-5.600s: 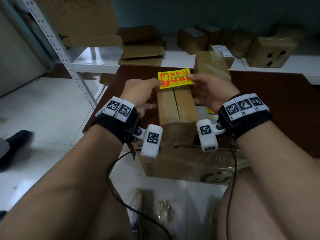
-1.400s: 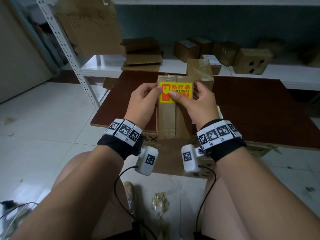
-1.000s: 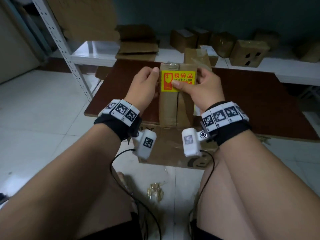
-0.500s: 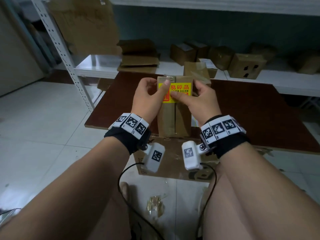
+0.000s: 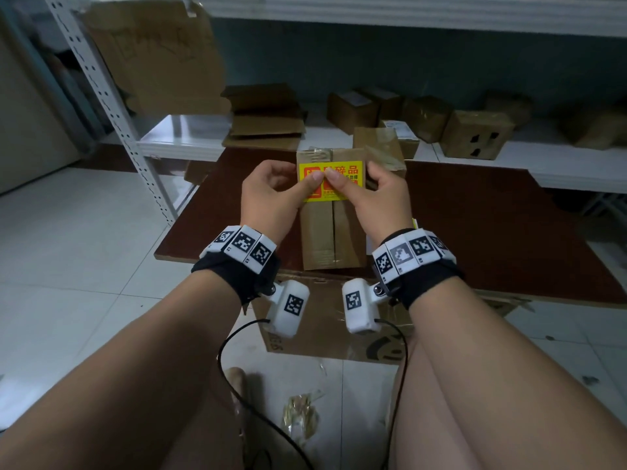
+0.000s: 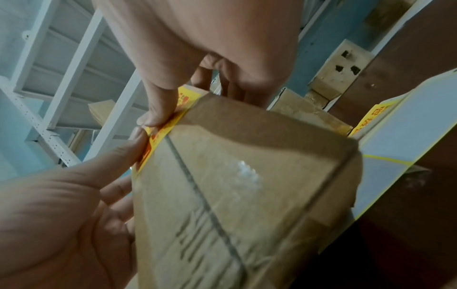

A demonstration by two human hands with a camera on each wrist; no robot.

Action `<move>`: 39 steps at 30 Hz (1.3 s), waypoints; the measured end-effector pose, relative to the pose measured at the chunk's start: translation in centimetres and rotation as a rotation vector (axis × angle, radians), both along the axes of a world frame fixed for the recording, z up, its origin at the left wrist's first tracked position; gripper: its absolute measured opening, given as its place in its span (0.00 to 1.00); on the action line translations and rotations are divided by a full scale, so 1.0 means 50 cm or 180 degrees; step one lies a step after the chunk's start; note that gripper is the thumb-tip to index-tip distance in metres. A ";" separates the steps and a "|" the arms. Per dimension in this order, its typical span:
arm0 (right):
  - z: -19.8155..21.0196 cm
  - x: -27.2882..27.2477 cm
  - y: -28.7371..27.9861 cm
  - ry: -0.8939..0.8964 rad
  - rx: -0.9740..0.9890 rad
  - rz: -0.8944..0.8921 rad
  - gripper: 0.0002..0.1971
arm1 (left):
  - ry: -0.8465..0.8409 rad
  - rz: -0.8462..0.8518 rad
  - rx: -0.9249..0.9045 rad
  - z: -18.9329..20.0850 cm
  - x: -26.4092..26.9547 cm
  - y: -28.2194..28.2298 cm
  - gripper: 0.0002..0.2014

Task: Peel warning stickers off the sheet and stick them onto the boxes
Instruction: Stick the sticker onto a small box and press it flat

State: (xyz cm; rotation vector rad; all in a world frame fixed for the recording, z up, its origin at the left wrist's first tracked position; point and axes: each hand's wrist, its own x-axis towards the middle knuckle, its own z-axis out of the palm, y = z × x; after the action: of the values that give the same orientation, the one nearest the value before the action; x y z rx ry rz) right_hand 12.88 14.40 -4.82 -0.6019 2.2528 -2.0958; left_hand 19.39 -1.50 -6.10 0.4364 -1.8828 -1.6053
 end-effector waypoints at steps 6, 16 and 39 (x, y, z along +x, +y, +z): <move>-0.010 -0.015 -0.006 -0.0009 -0.0039 -0.0023 0.32 | 0.0140 -0.0085 0.0495 0.005 0.004 0.006 0.31; -0.017 -0.012 -0.004 -0.0139 -0.0132 0.0019 0.31 | 0.0257 -0.0258 0.0560 0.004 0.012 0.011 0.26; 0.010 0.008 0.014 0.0128 0.0684 -0.0172 0.34 | 0.0113 -0.0283 0.0560 0.019 0.013 0.001 0.20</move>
State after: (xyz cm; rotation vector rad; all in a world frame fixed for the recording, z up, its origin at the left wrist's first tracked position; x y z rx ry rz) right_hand 13.28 15.11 -4.32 -0.5829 2.4987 -1.8429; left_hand 20.06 -1.44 -5.14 0.4001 -1.7636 -1.8342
